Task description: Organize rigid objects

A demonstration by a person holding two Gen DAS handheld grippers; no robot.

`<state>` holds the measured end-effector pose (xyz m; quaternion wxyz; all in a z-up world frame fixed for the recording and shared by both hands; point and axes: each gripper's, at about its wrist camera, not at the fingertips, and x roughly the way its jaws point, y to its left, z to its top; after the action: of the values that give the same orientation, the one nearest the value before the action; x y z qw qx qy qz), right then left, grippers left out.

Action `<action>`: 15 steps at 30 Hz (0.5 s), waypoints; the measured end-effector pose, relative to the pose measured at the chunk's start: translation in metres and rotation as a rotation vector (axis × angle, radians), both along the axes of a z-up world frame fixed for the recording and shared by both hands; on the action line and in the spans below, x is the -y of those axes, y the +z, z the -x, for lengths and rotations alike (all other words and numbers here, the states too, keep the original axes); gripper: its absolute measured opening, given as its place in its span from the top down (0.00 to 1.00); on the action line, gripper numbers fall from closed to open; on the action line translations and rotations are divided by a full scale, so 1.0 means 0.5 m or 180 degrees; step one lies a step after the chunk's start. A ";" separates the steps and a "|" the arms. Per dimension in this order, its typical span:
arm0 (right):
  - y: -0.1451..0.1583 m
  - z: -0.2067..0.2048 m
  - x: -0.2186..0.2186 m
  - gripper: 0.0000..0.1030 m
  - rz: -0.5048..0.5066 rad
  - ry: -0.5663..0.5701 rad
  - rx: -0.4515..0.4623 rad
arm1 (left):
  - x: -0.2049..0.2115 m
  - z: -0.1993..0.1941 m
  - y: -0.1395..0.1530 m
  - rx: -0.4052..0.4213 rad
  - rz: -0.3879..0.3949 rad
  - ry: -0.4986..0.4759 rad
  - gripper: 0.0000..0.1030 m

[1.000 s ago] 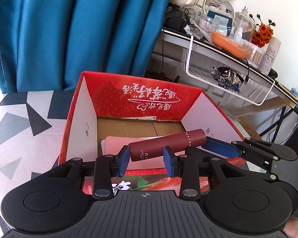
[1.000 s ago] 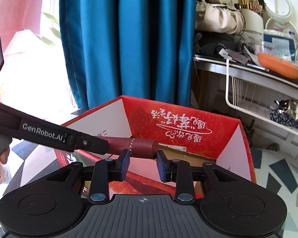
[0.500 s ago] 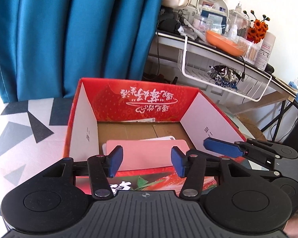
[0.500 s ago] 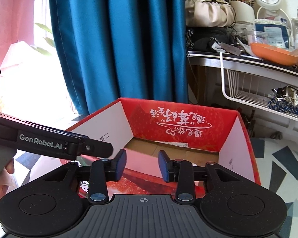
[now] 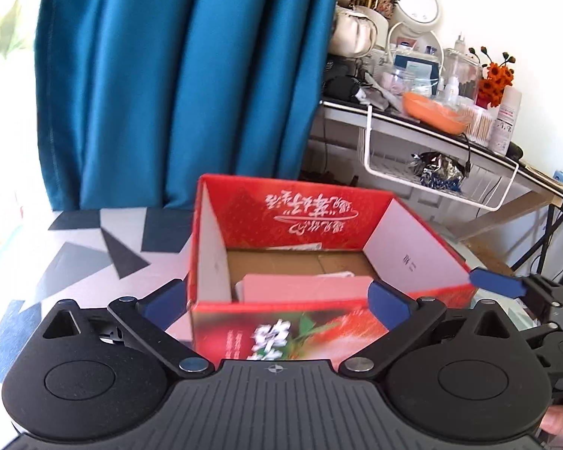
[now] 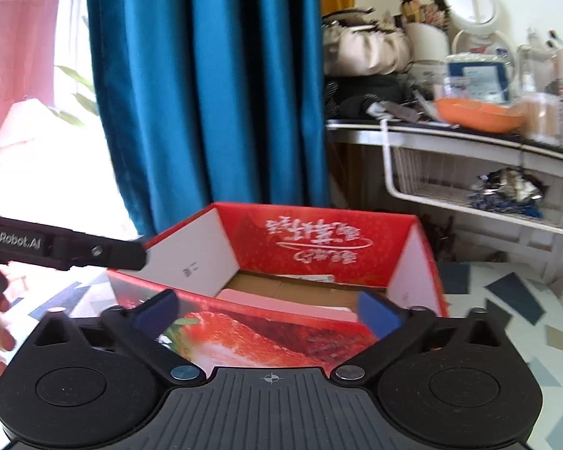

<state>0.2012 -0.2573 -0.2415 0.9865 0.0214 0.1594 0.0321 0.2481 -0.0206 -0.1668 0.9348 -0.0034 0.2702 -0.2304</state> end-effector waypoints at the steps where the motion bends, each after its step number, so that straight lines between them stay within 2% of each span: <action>1: -0.002 0.006 -0.001 0.00 0.0020 -0.0002 0.0003 | -0.005 0.006 -0.002 -0.0018 0.0003 0.0014 0.00; 7: -0.025 0.048 -0.001 0.00 0.0038 -0.0037 0.0020 | -0.028 0.048 -0.021 -0.0111 -0.0022 0.0049 0.00; 12: -0.059 0.084 -0.002 0.00 0.0068 -0.0004 0.0030 | -0.042 0.097 -0.041 0.0013 0.0012 0.0131 0.00; 15: -0.085 0.097 -0.002 0.00 0.0045 0.0011 -0.0057 | -0.047 0.124 -0.058 0.0055 -0.0082 0.0240 0.00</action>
<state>0.1529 -0.2561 -0.2842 0.9851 0.0144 0.1685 0.0324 0.1863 0.0029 -0.1956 0.9451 0.0004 0.2647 -0.1916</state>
